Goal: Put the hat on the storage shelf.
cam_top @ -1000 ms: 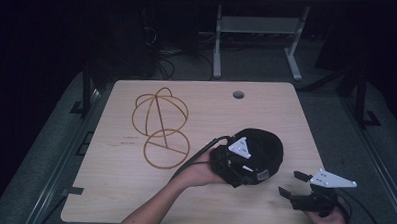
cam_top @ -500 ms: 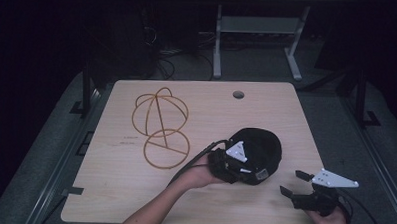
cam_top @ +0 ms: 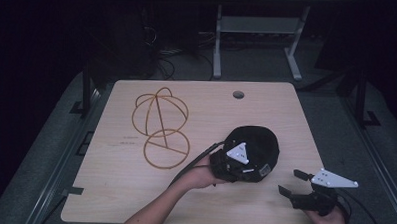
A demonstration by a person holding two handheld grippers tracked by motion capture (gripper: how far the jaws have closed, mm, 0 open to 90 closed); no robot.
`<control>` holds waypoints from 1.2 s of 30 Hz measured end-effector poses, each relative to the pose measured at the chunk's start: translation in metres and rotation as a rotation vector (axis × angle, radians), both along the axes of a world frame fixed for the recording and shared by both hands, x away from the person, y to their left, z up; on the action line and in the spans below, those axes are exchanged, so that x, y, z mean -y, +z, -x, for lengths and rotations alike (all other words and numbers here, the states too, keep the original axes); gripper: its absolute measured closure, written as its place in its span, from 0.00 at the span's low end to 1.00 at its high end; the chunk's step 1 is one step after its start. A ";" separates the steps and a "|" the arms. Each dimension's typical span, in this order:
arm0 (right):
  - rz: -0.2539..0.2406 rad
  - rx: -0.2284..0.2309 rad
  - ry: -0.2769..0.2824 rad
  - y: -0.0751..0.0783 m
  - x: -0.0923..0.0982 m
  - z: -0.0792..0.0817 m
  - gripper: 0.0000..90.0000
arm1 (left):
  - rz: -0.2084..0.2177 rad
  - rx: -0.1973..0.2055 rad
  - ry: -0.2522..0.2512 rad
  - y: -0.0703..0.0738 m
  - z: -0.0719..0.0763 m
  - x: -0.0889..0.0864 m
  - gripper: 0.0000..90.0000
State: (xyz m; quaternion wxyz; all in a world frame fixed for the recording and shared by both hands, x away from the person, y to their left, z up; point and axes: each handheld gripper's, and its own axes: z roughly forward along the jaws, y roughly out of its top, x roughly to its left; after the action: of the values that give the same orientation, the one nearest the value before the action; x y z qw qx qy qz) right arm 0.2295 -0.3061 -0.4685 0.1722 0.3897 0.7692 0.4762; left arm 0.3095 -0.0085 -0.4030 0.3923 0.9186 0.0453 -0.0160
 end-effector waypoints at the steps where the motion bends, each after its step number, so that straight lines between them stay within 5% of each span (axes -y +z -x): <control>1: -0.006 0.000 -0.001 0.001 -0.001 0.001 0.17 | 0.017 -0.011 -0.001 0.002 -0.001 0.000 0.89; 18: -0.056 0.078 0.055 0.013 -0.019 0.003 0.16 | 0.171 -0.067 0.028 0.041 -0.006 0.004 0.90; 27: -0.086 0.142 0.082 0.039 -0.026 0.005 0.17 | 0.218 -0.090 0.036 0.066 -0.009 0.009 0.90; 36: -0.108 0.184 0.093 0.051 -0.027 -0.001 0.24 | 0.233 -0.097 -0.006 0.076 -0.003 0.016 0.90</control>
State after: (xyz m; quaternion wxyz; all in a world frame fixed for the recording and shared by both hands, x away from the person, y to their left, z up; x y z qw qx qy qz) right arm 0.2306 -0.2787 -0.4173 0.1984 0.3170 0.7407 0.5581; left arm 0.3127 -0.0248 -0.3272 0.4938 0.8650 0.0590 -0.0666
